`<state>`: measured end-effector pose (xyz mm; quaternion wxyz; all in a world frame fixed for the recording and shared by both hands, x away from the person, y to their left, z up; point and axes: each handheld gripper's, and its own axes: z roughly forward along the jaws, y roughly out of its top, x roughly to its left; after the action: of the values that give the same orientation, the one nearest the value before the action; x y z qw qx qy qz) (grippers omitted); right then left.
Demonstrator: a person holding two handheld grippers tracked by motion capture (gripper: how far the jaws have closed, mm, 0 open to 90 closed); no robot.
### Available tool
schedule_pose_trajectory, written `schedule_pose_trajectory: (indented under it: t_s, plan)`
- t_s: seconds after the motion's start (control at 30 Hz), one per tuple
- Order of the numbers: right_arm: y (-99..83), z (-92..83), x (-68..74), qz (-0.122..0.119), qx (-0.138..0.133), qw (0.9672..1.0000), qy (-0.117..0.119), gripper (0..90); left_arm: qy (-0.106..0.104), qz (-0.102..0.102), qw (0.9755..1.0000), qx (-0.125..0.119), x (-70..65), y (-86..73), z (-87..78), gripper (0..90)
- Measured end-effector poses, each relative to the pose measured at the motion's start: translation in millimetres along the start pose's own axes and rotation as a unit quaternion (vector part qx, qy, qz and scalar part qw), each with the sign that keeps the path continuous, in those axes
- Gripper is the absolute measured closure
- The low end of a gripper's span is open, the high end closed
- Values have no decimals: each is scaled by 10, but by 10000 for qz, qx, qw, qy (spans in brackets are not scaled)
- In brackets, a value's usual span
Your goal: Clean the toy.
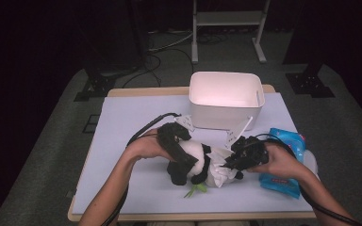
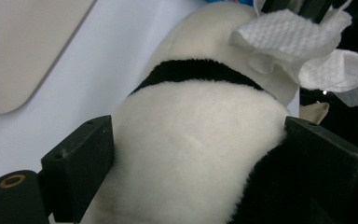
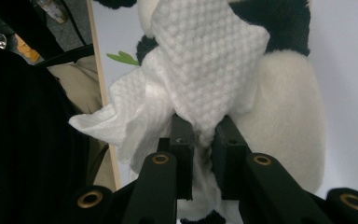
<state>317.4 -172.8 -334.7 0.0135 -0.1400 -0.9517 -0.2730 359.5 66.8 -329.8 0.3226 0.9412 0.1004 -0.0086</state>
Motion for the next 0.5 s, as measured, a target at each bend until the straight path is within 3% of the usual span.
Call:
schedule_pose_trajectory:
  t_s: [0.03, 0.13, 0.27, 0.37, 0.5]
  plan:
    - [10, -16, -3, 9, 3, 10000, 11, 793, 7, 50, 10000, 26, 0, -10, -8, 115]
    - [46, -94, -33, 40, -110, 9999, -45, 791, 17, -98, 9999, -86, -9, -60, -12, 116]
    - [102, -151, -114, 69, -193, 9995, -224, 790, 1, 6, 9999, -108, -66, -87, -19, 116]
    - [145, -123, -189, 126, -109, 9994, -289, 788, 43, 52, 9999, -78, -93, -86, -24, 115]
    - [148, -41, -178, 135, -23, 9997, -188, 789, -36, 51, 9999, -109, -104, -91, -46, 107]
